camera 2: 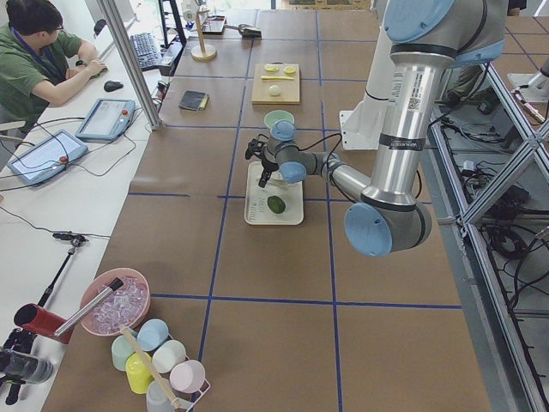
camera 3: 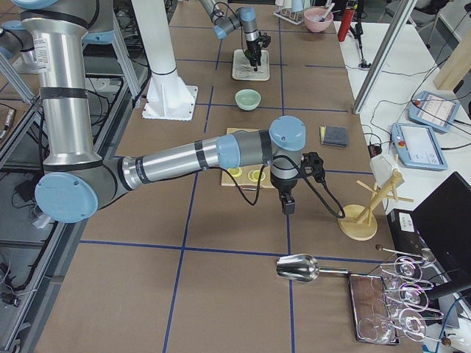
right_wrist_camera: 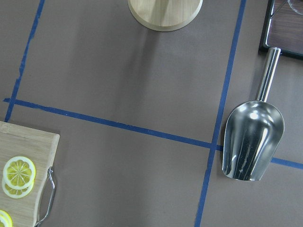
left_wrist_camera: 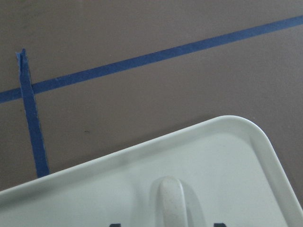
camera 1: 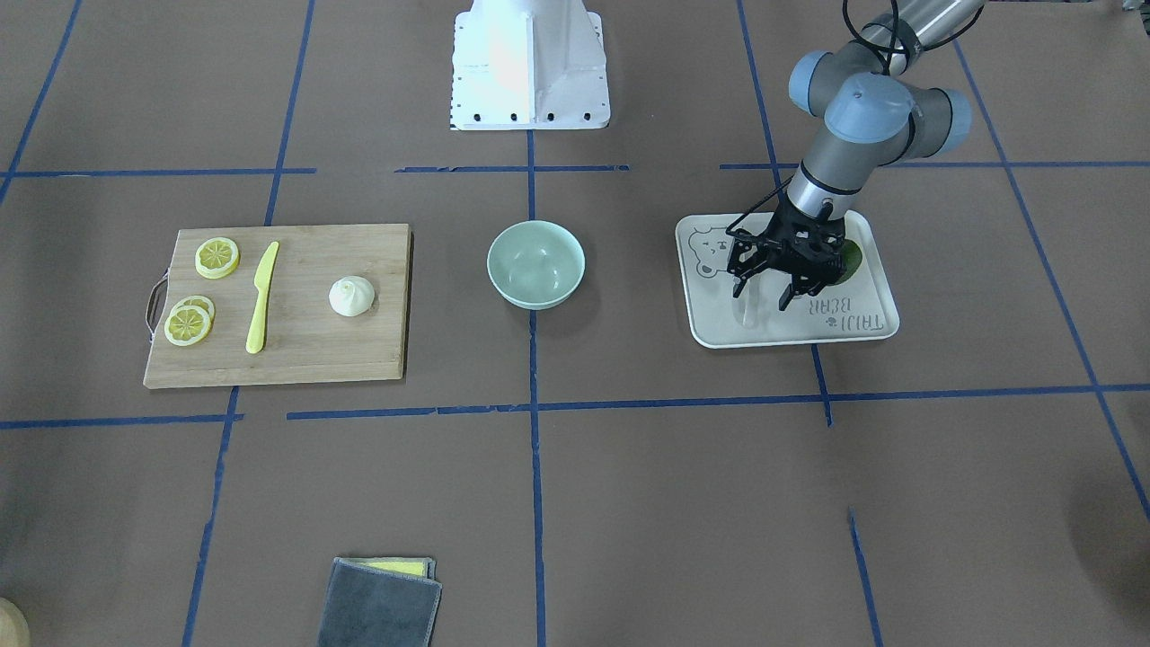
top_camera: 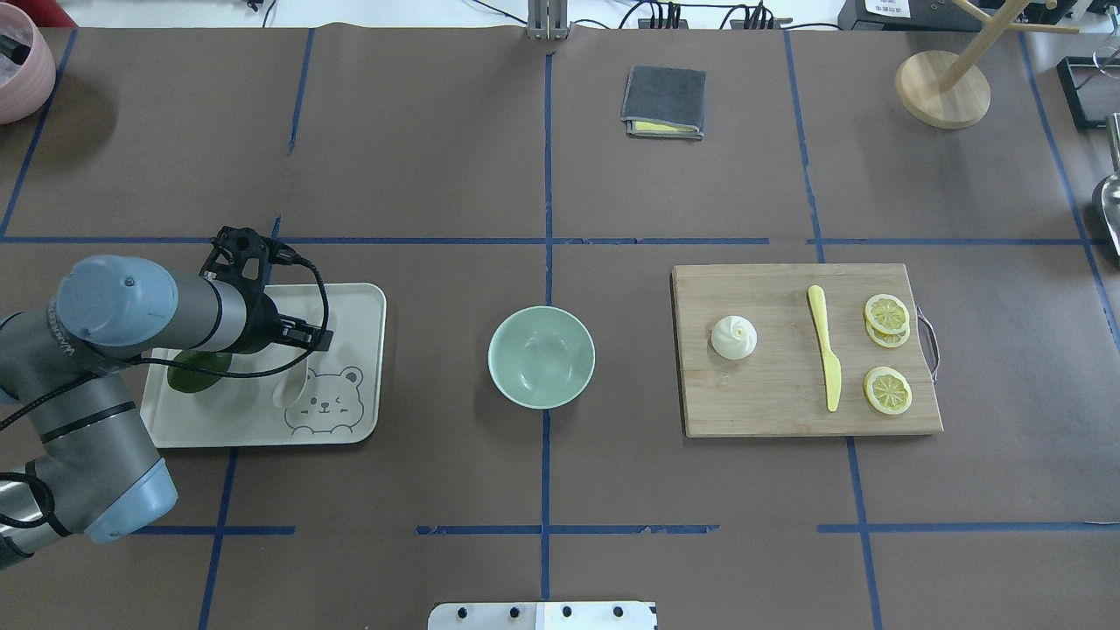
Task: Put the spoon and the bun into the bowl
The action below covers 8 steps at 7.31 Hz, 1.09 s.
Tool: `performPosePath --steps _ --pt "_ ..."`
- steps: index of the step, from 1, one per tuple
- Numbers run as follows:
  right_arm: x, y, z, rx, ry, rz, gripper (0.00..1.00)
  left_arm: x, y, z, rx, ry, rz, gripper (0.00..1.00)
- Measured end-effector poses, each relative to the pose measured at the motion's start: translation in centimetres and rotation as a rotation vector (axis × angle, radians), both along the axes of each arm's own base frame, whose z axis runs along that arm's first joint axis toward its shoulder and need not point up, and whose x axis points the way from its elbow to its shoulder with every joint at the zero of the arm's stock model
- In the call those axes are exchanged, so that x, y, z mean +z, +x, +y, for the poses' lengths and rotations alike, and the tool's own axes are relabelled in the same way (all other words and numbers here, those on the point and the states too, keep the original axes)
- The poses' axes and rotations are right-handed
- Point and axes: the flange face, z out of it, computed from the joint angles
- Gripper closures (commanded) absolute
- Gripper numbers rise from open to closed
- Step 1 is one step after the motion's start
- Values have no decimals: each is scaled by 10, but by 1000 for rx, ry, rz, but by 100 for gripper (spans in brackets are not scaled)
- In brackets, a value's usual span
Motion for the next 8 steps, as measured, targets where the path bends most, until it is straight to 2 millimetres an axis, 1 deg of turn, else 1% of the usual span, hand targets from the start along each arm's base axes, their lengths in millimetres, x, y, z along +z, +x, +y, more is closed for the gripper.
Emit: performPosePath --steps 1,2,3,4,8 --pt "0 0 0 0 -1 0 0 2 2 1 -1 1 -4 37" --pt "0 0 0 1 -1 0 0 2 3 1 -7 5 -8 63" --pt "0 0 0 1 -2 0 0 2 4 1 -16 0 -8 96" --pt "1 0 0 0 -2 0 0 2 4 1 -27 -11 -5 100" --pt "2 0 0 1 -4 0 0 -10 1 0 -77 -26 20 100"
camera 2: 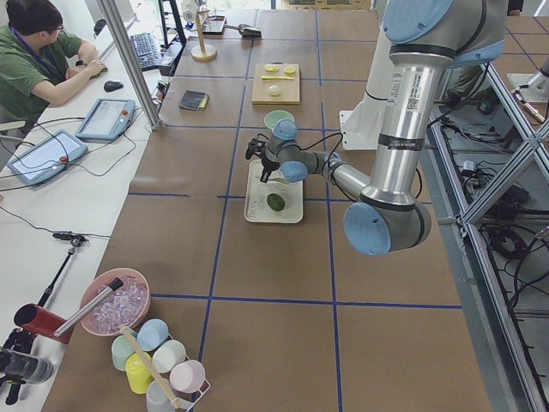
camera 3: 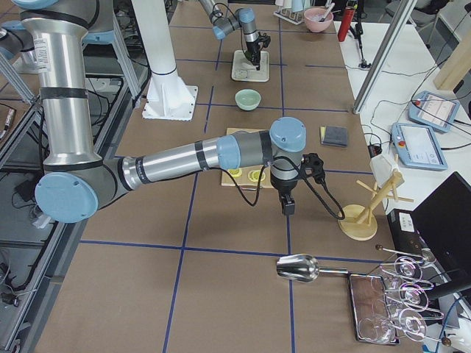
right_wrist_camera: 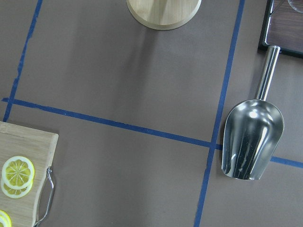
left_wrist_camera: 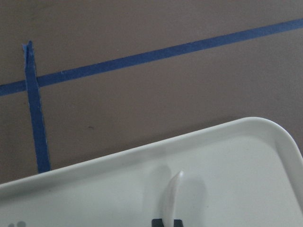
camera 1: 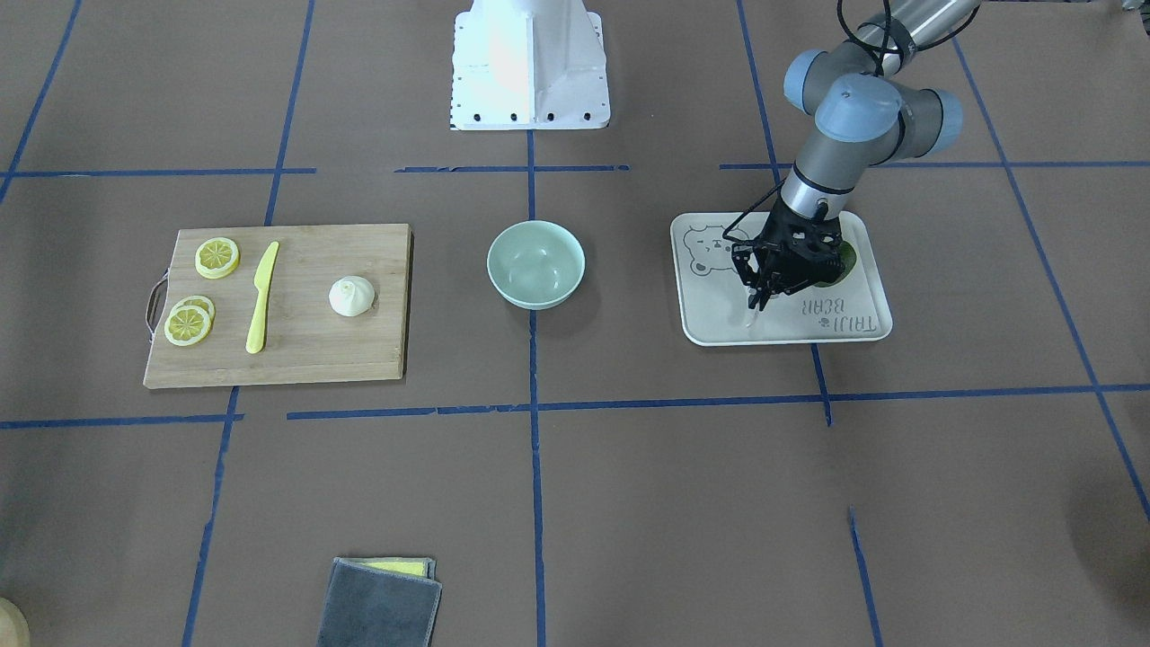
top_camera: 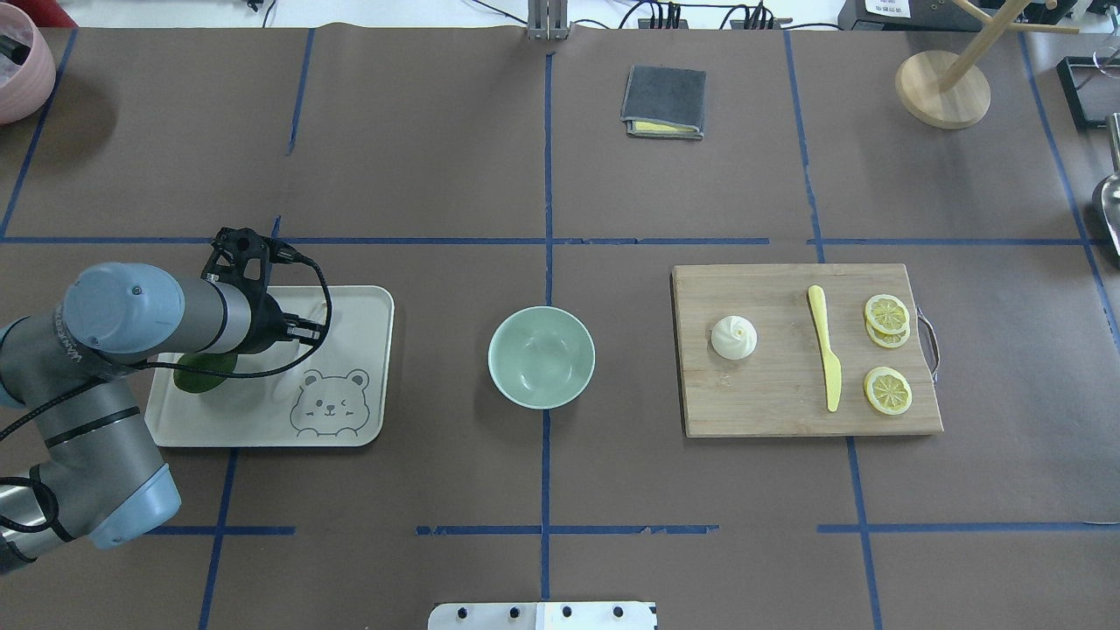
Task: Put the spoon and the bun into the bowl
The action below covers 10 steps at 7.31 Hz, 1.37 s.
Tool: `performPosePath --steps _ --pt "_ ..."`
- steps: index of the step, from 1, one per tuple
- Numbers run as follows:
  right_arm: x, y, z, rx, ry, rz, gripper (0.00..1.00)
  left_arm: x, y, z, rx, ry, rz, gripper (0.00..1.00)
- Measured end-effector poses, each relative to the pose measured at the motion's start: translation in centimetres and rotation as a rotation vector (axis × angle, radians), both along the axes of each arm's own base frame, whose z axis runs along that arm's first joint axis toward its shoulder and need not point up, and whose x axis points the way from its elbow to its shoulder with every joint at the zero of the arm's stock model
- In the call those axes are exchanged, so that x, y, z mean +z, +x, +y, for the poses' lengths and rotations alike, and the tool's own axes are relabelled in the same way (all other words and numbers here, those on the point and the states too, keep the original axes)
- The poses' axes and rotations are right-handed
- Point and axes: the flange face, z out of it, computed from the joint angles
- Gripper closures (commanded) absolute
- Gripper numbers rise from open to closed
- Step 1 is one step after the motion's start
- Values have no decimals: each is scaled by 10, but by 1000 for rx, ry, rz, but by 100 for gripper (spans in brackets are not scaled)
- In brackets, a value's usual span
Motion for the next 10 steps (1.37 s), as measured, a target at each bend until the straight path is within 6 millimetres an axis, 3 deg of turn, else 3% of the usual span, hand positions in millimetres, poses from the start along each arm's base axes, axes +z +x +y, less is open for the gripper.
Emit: performPosePath --steps 2,3,5,6,7,9,10 --pt "-1 0 0 0 2 0 0 -22 -2 0 -30 -18 44 100" --pt "-2 0 0 0 3 0 0 -45 6 -5 -65 -64 70 100" --pt "-2 0 0 1 3 0 0 -126 42 -28 -216 -244 100 100" --pt "-2 0 0 1 3 -1 0 -164 60 -30 -301 -342 133 100" --pt "-3 0 0 1 4 -1 0 -193 78 -27 -372 -429 175 100" --pt "-4 0 0 1 5 -2 0 -225 127 0 -455 -515 216 100" --pt "-3 0 -1 2 11 -2 0 -229 146 11 -473 -532 217 60"
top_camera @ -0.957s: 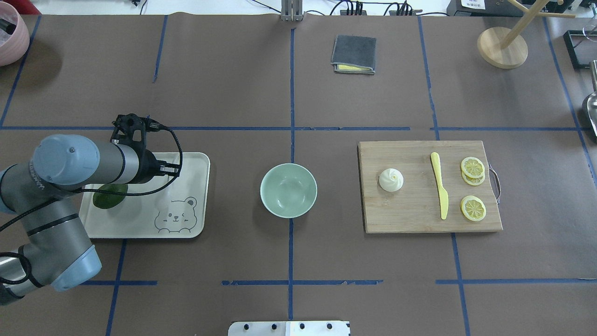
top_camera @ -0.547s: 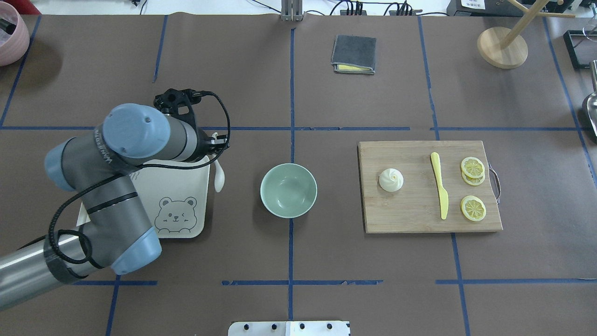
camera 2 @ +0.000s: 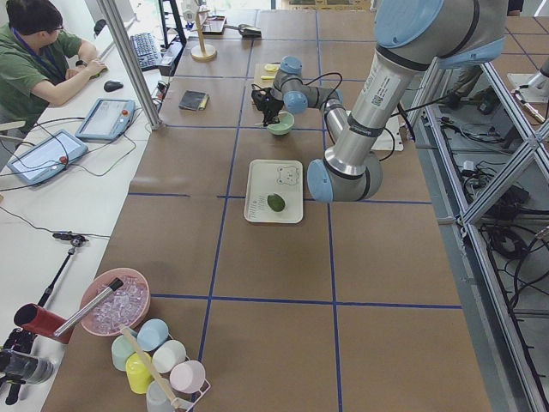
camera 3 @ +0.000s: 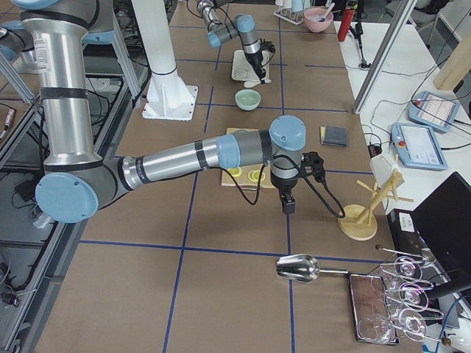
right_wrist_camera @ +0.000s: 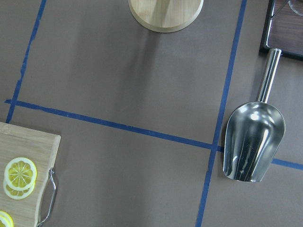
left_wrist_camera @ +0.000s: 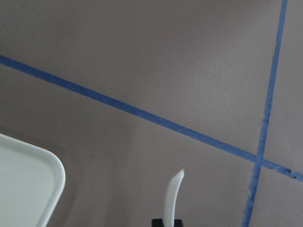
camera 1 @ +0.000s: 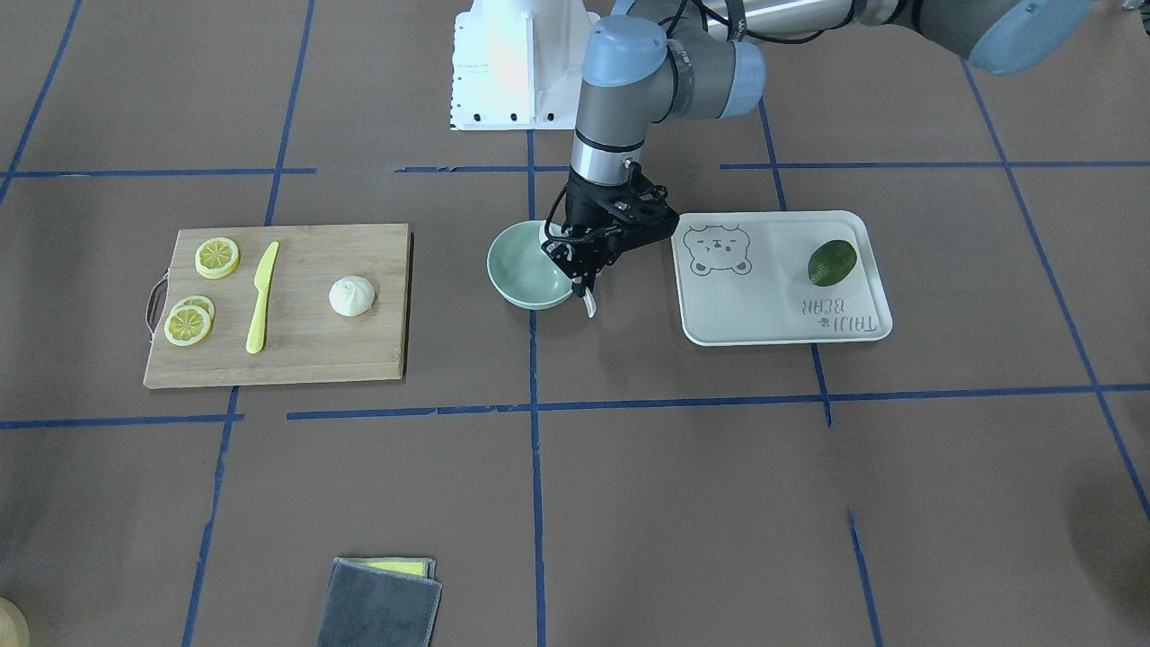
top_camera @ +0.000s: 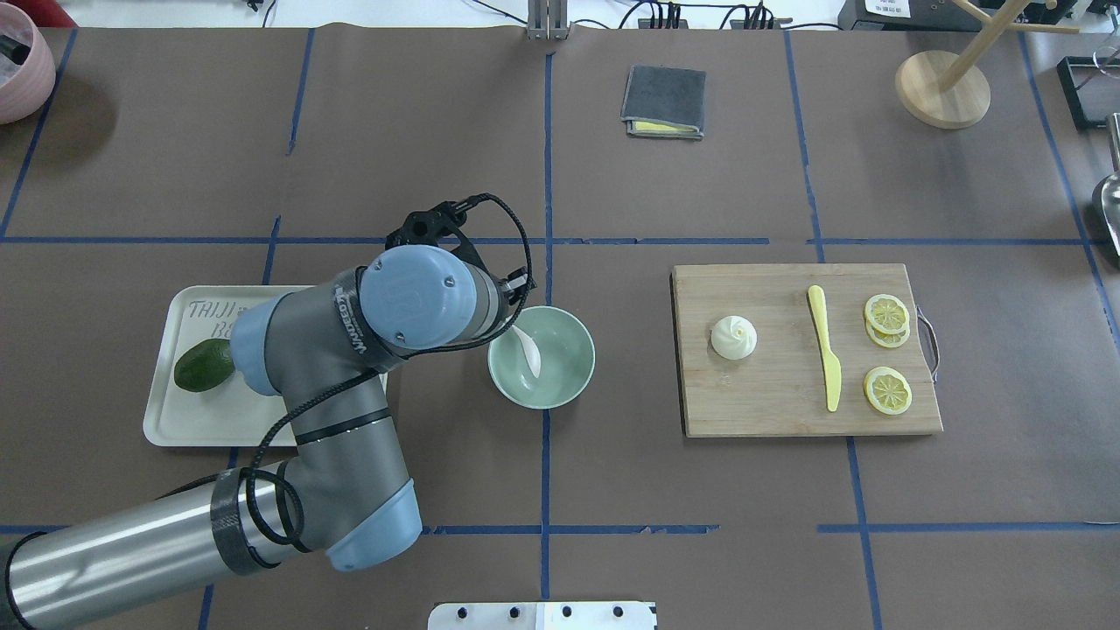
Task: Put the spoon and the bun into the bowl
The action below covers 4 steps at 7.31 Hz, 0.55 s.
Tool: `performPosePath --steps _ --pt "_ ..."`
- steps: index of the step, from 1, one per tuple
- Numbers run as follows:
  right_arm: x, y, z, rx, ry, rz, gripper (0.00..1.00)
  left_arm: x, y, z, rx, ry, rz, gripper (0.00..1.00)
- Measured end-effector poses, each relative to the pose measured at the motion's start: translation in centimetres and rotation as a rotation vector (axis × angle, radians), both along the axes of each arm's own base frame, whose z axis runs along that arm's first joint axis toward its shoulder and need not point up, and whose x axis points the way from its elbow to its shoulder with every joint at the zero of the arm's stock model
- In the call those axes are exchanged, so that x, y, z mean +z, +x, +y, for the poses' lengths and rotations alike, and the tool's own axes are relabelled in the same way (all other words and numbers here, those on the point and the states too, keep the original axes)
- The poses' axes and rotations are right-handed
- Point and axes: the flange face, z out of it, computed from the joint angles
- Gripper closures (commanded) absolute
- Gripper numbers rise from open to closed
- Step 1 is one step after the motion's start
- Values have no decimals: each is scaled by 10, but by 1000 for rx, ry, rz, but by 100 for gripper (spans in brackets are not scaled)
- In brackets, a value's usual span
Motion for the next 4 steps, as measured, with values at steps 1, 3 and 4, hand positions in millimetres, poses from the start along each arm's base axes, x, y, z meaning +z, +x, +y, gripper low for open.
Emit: performPosePath --steps 1,3,4 --pt "2 0 -1 1 11 -1 0 -1 9 5 -6 1 -6 1" --pt "7 0 -2 2 20 -2 0 2 10 7 29 58 -41 0" --pt "8 0 -2 2 19 -3 0 2 5 9 69 113 -61 0"
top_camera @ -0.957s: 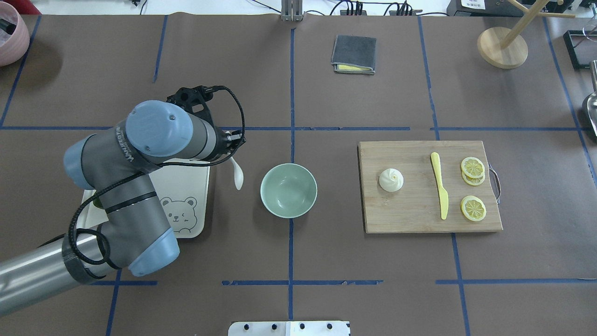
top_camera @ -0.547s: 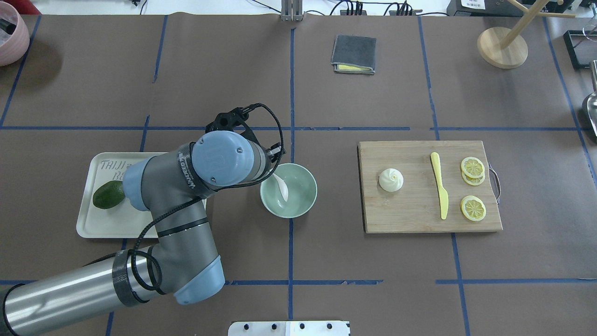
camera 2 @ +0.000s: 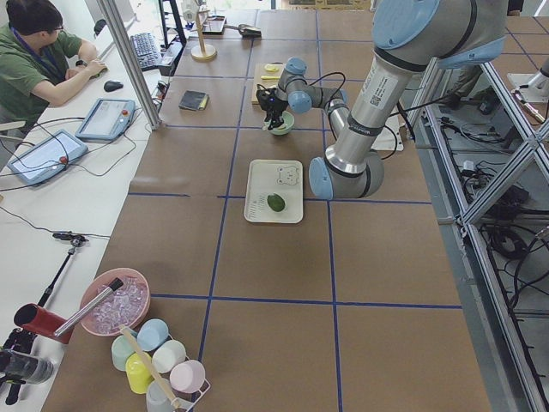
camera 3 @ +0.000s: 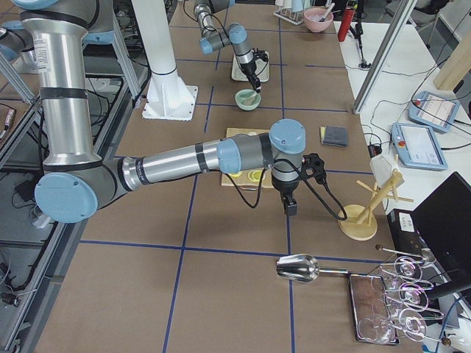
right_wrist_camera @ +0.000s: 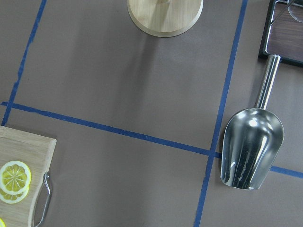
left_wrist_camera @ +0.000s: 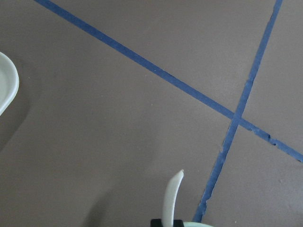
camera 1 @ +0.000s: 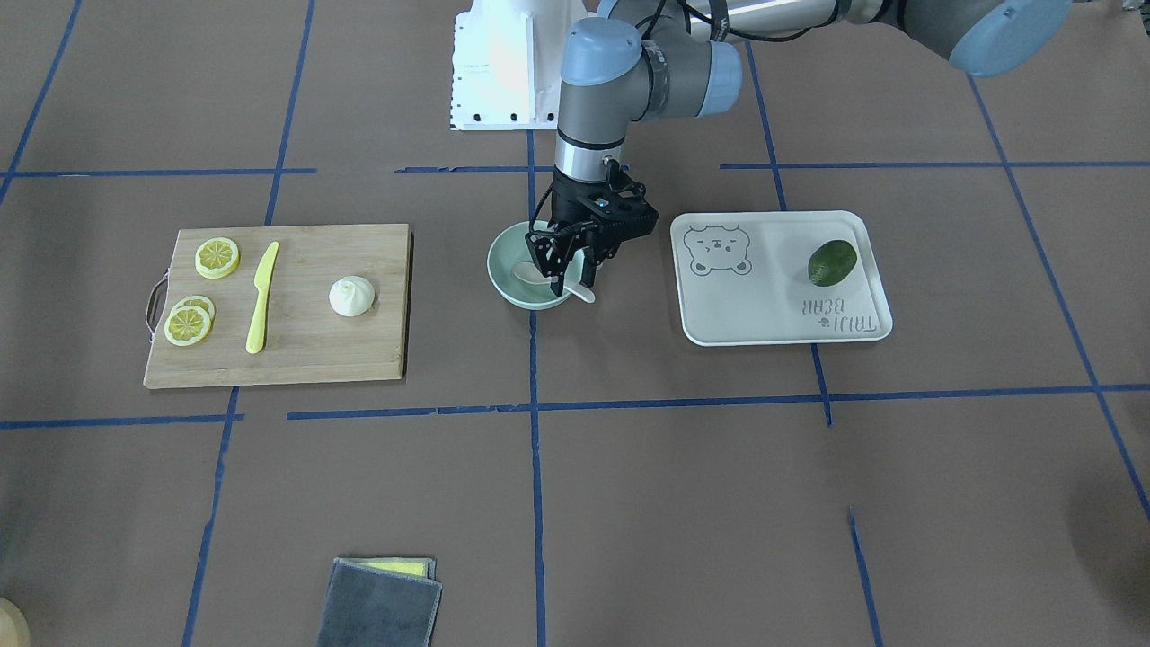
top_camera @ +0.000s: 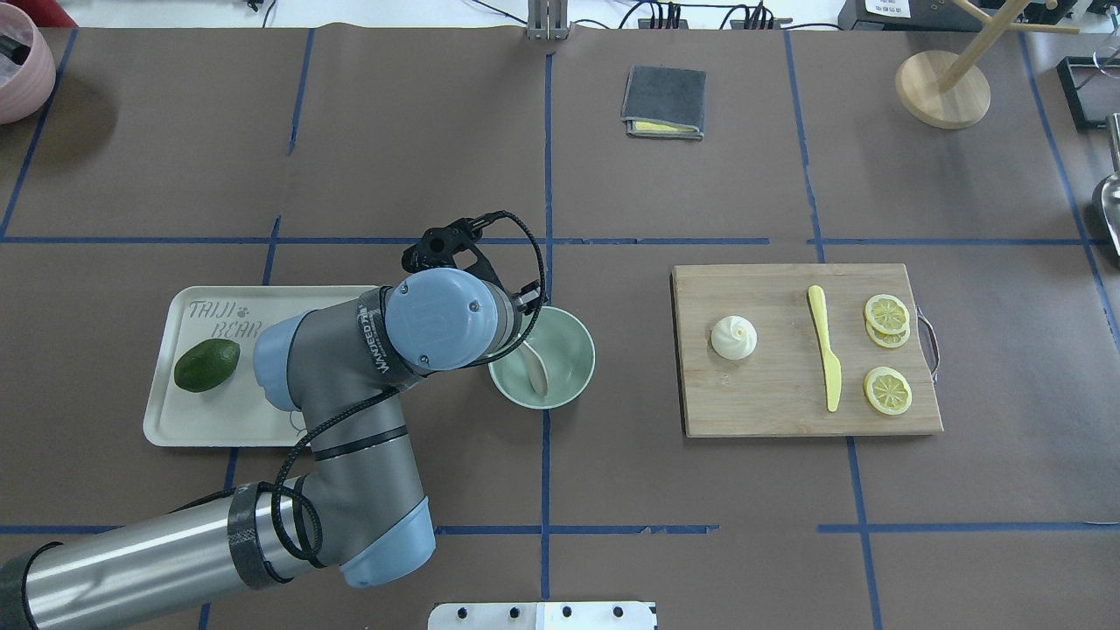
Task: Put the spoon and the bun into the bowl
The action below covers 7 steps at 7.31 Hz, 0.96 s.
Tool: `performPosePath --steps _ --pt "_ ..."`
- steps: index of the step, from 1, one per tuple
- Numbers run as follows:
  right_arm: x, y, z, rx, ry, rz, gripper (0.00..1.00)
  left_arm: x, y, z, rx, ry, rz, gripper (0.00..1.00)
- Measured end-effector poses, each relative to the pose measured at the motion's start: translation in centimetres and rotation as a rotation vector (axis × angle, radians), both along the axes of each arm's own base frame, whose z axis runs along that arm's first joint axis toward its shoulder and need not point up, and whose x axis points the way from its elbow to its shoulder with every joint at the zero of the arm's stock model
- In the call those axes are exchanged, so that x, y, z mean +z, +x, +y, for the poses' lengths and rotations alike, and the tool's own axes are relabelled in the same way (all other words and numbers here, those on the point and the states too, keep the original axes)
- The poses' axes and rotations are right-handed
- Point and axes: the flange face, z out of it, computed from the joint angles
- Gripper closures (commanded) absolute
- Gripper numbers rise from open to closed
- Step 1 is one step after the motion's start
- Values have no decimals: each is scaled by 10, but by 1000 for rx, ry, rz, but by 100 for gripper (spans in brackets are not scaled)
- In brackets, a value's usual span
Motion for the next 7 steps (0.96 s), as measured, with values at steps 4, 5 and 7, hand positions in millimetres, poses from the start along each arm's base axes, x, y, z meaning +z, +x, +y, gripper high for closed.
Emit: performPosePath --steps 4,5,7 --pt "-13 -5 1 9 6 -42 0 33 -134 -61 294 405 -195 0" --pt "-22 -13 1 -1 24 -57 0 60 -191 -98 395 509 -289 0" --pt "-41 -29 3 -21 57 -67 0 135 -350 -172 625 691 -463 0"
